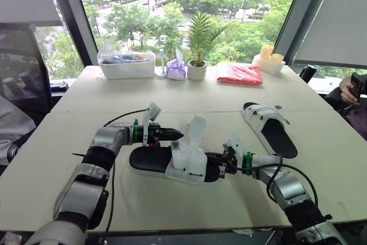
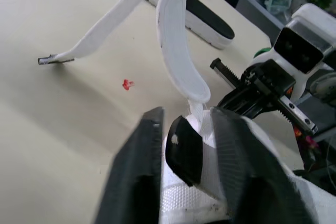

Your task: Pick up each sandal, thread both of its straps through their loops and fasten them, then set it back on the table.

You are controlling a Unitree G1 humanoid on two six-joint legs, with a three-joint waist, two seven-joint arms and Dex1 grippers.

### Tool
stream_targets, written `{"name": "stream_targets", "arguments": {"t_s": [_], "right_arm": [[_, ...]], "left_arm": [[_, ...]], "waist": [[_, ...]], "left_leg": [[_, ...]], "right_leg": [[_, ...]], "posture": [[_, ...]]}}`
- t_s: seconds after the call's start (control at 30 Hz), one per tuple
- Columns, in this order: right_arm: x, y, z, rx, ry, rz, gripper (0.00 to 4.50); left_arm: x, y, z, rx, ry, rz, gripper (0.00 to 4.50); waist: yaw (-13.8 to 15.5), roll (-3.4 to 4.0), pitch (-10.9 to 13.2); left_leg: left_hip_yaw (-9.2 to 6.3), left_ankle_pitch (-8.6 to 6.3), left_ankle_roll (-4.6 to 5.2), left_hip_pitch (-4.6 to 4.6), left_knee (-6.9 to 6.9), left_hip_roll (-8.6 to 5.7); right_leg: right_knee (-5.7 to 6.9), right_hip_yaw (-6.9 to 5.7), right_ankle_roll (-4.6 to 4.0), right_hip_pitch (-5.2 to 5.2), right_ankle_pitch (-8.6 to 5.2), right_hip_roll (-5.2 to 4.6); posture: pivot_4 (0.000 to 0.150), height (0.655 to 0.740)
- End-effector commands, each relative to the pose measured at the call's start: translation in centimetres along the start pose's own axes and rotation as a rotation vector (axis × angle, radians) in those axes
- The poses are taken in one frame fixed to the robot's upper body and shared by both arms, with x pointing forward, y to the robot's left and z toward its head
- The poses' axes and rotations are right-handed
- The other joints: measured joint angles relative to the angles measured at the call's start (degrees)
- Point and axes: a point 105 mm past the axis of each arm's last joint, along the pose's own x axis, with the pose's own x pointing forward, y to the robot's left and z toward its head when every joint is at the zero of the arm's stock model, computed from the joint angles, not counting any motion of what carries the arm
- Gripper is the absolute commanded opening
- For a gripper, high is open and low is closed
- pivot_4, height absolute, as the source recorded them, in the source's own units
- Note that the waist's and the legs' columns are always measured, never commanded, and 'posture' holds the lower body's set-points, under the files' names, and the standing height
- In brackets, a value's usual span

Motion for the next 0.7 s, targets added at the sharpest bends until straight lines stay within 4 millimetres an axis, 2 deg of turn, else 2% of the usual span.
{"name": "stream_targets", "arguments": {"t_s": [0.03,0.17,0.37,0.43,0.57,0.7], "right_arm": [[-0.5,0.1,-4.3,0.080,0.155,-0.043,0.00],[-0.4,0.1,-4.3,0.082,0.156,-0.041,0.00],[-0.2,0.1,-4.3,0.082,0.156,-0.037,0.00],[-0.2,0.1,-4.3,0.082,0.156,-0.036,0.00],[-0.2,0.2,-4.3,0.084,0.154,-0.037,0.00],[-0.3,0.3,-4.3,0.085,0.154,-0.041,0.00]], "left_arm": [[-0.4,-1.5,2.9,0.077,-0.064,-0.054,0.07],[-0.8,-3.5,4.4,0.116,-0.095,-0.123,0.07],[-0.8,-4.4,5.8,0.118,-0.134,-0.139,0.07],[-0.5,-3.9,5.8,0.128,-0.135,-0.115,0.07],[0.6,-1.4,4.4,0.119,-0.109,-0.030,0.07],[1.5,0.7,2.4,0.098,-0.050,0.024,0.07]], "waist": [[-0.01,0.00,0.00],[-0.04,-0.01,0.00],[-0.04,0.00,0.00],[-0.03,-0.01,0.00],[0.01,-0.01,0.00],[-0.01,-0.02,0.01]], "left_leg": [[0.00,0.00,0.00,0.00,0.00,0.00],[0.00,0.00,0.00,-0.01,-0.01,0.00],[0.00,0.00,0.00,0.00,0.00,0.00],[0.00,0.00,0.01,0.00,0.00,0.00],[0.00,0.01,0.01,0.01,0.02,-0.01],[0.00,0.01,0.01,-0.01,0.02,-0.01]], "right_leg": [[0.00,0.00,0.00,0.00,0.00,0.00],[0.00,0.00,0.00,0.03,0.00,0.00],[0.00,0.00,0.00,0.06,0.00,0.00],[0.00,0.00,0.00,0.07,0.00,0.01],[0.00,-0.01,0.04,0.07,0.02,0.04],[0.00,-0.02,0.13,0.07,0.07,0.04]], "posture": [[0.150,0.7400],[0.150,0.7400],[0.150,0.7400],[0.150,0.7400],[0.150,0.7400],[0.150,0.7400]]}}
